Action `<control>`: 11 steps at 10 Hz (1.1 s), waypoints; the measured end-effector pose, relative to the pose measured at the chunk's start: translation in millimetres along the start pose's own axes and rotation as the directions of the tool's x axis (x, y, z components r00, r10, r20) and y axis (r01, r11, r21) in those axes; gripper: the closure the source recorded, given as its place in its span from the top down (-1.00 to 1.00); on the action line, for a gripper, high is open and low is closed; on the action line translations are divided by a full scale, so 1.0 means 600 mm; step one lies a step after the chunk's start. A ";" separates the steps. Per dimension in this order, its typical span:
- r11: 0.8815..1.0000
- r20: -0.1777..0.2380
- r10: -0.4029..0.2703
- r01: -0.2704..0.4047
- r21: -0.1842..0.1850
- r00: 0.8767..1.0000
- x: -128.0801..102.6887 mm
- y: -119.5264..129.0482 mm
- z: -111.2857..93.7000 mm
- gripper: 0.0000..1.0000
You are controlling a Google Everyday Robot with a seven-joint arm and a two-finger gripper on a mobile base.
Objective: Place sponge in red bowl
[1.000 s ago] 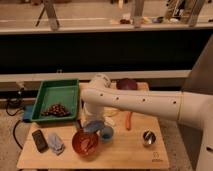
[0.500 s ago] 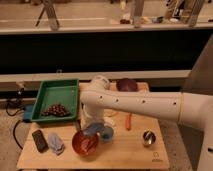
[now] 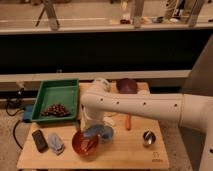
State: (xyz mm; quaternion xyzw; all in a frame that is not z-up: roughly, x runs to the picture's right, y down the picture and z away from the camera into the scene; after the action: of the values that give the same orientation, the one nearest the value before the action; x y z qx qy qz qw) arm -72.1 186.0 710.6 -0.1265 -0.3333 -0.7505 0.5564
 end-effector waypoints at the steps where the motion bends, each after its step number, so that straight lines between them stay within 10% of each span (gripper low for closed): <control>1: 1.000 -0.001 -0.004 0.004 0.003 1.000 -0.003 -0.001 0.002 -0.65; 4: 1.000 -0.002 -0.007 0.007 0.011 1.000 -0.011 -0.001 0.002 -0.12; 11: 0.999 -0.007 -0.023 0.023 0.027 1.000 -0.019 -0.005 0.013 0.36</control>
State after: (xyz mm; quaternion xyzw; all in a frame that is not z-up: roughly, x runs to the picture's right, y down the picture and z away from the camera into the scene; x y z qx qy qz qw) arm -72.2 200.0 709.0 -0.1127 -0.3431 -0.7528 0.5503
